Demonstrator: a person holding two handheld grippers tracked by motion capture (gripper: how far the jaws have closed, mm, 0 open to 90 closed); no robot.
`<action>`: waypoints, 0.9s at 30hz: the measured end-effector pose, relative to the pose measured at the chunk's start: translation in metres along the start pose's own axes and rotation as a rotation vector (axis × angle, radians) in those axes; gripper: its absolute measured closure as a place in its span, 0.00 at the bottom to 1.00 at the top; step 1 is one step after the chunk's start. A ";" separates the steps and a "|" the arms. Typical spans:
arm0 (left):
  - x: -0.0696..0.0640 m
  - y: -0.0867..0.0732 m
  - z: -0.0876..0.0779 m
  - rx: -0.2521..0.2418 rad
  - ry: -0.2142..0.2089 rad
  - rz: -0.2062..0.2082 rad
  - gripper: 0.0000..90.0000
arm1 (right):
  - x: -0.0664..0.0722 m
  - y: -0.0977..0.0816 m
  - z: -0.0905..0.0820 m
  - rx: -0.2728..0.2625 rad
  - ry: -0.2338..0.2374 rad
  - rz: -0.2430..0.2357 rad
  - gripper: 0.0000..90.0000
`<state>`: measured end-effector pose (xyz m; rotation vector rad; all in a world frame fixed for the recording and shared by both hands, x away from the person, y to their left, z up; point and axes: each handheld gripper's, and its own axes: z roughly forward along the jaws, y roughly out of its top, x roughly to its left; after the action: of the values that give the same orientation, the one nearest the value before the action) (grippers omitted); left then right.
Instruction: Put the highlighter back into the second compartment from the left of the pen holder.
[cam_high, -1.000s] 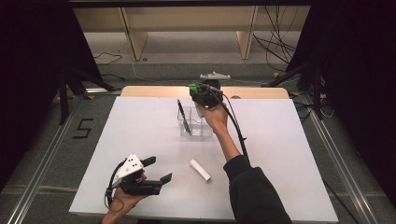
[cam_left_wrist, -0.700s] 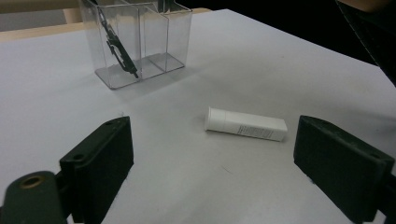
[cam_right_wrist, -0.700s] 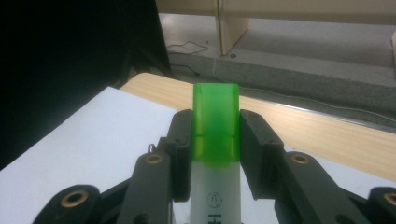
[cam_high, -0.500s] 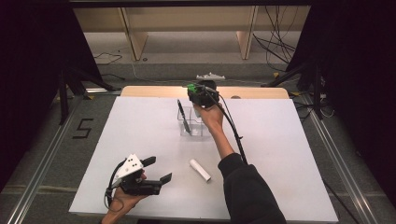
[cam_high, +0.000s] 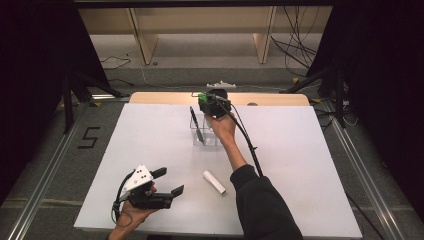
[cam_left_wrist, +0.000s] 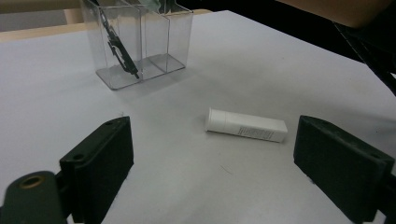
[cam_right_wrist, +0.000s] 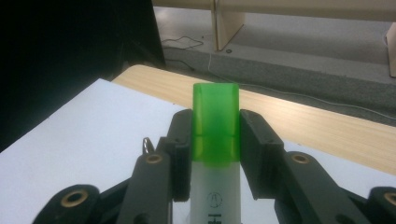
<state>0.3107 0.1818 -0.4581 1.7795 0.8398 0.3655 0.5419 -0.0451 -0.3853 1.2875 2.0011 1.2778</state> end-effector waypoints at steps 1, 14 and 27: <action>0.000 0.000 0.000 0.001 0.000 0.001 0.13 | 0.000 0.000 0.000 0.000 -0.001 -0.002 0.75; 0.000 0.000 0.000 -0.001 -0.001 0.002 0.13 | 0.003 -0.005 0.005 0.013 -0.008 -0.015 0.75; 0.001 0.000 -0.001 0.000 -0.001 0.000 0.13 | 0.001 -0.008 -0.001 0.035 -0.018 -0.005 0.62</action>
<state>0.3104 0.1829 -0.4579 1.7795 0.8389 0.3651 0.5369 -0.0458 -0.3919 1.3053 2.0215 1.2298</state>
